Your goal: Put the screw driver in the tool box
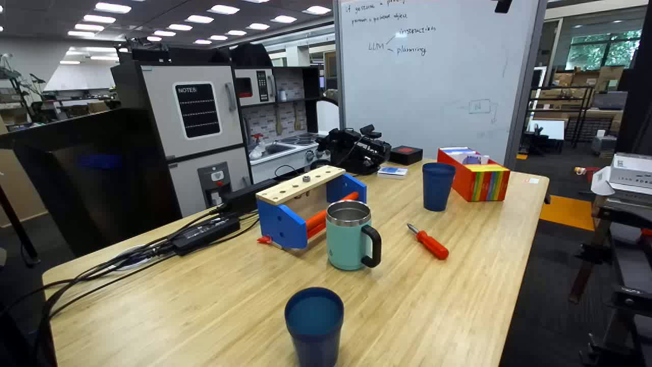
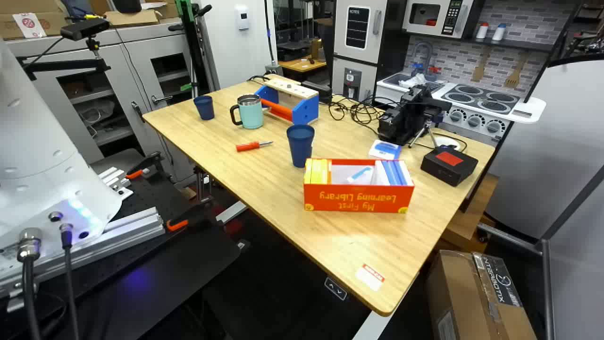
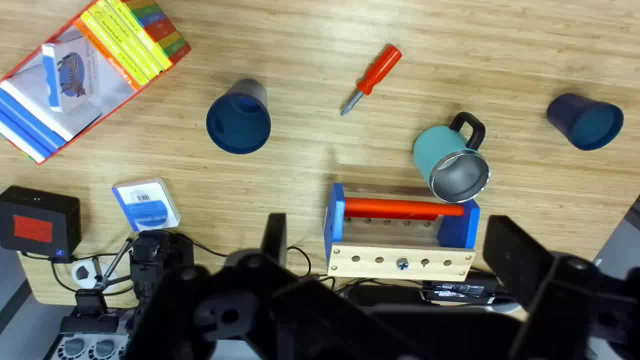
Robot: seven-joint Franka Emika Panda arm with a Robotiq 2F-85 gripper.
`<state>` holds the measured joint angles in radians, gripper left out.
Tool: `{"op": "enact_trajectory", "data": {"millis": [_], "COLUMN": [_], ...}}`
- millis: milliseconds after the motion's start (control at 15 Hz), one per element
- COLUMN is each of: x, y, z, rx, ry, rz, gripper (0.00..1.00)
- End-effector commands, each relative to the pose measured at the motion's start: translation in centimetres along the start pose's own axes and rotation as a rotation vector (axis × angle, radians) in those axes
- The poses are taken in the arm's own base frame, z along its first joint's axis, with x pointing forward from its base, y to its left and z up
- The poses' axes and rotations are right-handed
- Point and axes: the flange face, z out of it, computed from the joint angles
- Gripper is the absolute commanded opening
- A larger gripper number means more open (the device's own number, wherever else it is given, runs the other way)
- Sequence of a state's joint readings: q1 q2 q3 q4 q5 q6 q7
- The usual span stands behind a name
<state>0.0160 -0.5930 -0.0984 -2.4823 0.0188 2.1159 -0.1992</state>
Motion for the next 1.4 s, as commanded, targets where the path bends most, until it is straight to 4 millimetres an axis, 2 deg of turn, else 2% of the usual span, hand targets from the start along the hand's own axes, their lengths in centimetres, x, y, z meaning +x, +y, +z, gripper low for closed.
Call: {"op": "enact_trajectory", "data": {"millis": [0,600,667,867,1067,1200,1333], "x": [0.0,0.0,0.4,2.4,4.2,5.4,6.2], "y": [0.0,0.0,0.2,-0.5,-2.9,-5.9,-9.4], "z": [-0.1,-0.1,0.0,3.4,8.1,10.5,11.9], "rx": [0.000,0.000,0.014,0.024,0.026,-0.024,-0.080], "ry": [0.000,0.001,0.009,-0.058,-0.150,-0.194,-0.209], "rz": [0.000,0.000,0.045,0.189,0.291,0.351,0.384], "gripper": [1.00,1.00,1.00,1.00,1.00,1.00,1.00]}}
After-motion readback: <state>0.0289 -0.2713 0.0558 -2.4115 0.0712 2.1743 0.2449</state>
